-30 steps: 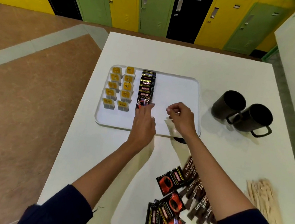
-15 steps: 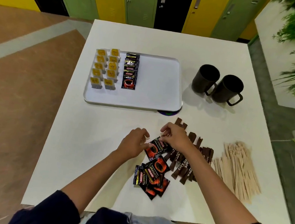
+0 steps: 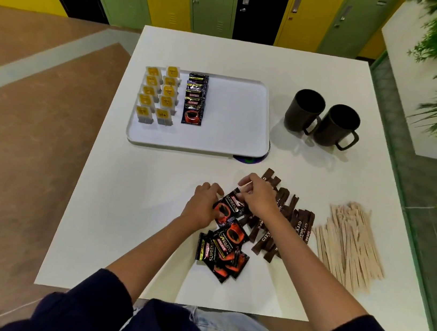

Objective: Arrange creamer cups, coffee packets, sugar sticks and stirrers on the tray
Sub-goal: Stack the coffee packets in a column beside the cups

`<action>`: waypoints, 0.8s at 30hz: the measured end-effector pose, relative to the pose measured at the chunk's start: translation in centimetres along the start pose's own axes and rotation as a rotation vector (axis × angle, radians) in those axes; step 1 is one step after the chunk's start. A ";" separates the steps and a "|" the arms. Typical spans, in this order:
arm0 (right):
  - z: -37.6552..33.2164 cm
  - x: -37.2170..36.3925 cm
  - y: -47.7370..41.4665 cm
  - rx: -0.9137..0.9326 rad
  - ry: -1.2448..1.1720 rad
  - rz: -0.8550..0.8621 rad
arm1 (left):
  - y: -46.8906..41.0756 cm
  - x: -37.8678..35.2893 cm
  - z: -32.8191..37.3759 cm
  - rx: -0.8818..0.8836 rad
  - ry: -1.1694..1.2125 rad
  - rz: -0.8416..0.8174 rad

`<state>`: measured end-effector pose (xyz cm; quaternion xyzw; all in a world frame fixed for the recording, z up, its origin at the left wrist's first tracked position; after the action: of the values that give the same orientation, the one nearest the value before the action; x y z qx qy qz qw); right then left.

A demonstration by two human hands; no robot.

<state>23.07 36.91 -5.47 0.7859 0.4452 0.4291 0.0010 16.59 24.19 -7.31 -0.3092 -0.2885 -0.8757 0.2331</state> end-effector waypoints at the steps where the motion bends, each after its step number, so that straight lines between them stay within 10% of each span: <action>1: -0.2 0.2 0.1 0.005 -0.073 -0.022 | 0.0 0.0 -0.1 0.008 0.050 -0.001; 8: -2.3 1.7 1.3 0.161 -0.124 -0.049 | 0.1 1.2 -1.5 0.062 0.227 0.016; 15: -1.3 -3.8 4.7 0.286 0.294 -0.628 | 0.9 3.8 -4.4 0.200 0.413 0.163; 24: -1.8 -4.5 4.4 0.299 0.277 -0.589 | 1.2 4.3 -4.5 0.197 0.539 0.188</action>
<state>23.88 30.44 -5.70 0.5499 0.7064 0.4428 -0.0510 12.44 19.37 -6.86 -0.0668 -0.2697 -0.8686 0.4102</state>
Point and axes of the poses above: each hand's wrist, its own y-axis away from the middle knuckle, its own x-axis out of the back of the hand, z = x × y, the point moved 8 cm from there along -y, towards the middle knuckle, and after that the axes turned 1 degree about z, right-handed, at the moved point
